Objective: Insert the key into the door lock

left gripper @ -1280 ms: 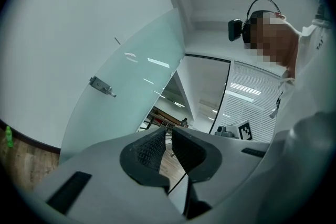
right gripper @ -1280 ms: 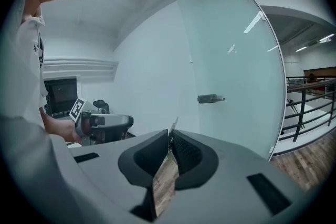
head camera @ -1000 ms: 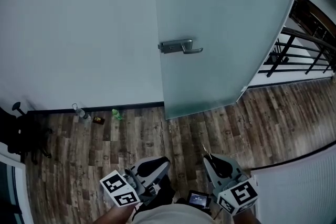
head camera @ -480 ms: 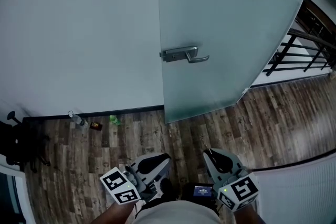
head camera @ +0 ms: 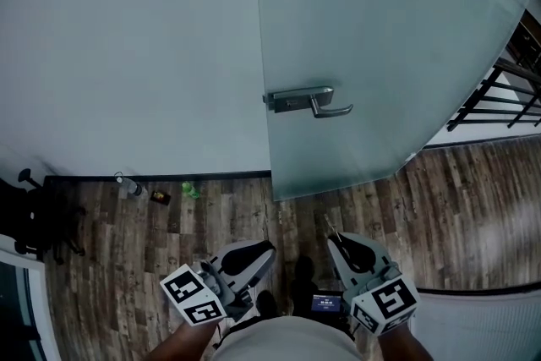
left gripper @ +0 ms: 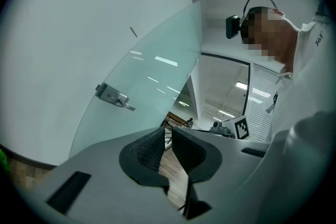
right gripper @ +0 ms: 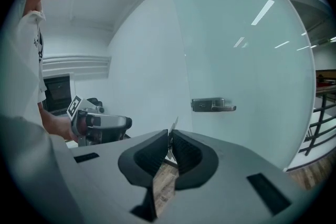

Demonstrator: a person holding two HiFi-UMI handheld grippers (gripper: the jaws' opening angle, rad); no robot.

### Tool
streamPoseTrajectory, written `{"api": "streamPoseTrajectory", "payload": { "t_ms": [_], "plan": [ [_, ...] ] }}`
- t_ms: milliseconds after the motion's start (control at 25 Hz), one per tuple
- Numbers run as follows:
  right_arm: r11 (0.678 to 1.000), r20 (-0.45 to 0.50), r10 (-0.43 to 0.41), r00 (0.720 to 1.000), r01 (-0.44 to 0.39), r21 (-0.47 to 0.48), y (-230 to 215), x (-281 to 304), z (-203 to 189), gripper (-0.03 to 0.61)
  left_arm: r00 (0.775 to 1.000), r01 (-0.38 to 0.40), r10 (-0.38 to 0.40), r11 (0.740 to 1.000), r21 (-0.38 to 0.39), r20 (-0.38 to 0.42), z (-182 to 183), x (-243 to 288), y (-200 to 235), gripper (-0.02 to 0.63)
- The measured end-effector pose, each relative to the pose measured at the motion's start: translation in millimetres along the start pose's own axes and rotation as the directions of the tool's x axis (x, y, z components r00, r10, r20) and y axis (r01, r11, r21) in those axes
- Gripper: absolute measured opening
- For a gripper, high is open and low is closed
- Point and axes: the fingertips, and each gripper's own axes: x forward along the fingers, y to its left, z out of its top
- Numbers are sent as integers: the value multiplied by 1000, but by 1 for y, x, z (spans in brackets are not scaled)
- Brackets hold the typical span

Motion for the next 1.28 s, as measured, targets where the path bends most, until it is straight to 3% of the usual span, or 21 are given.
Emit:
{"api": "streamPoseTrajectory", "payload": {
  "t_ms": [320,680,1000,1280],
  "plan": [
    [995,-28,97,995,-98,-17,-59,39,23,26,997,-64,64,998,-6,46,29,64,34,41],
    [987,-36,157,987,-158,-28,-95,58,30,27,988,-130,130,991,-2,78,39,95,52,41],
    [985,-47,171,984,-173,-28,-92,77,36,27,987,-137,137,991,0,85,51,93,67,41],
    [994,-40,105,994,-105,-5,-81,109,47,26,995,-88,88,996,-5,52,70,74,96,41]
  ]
}}
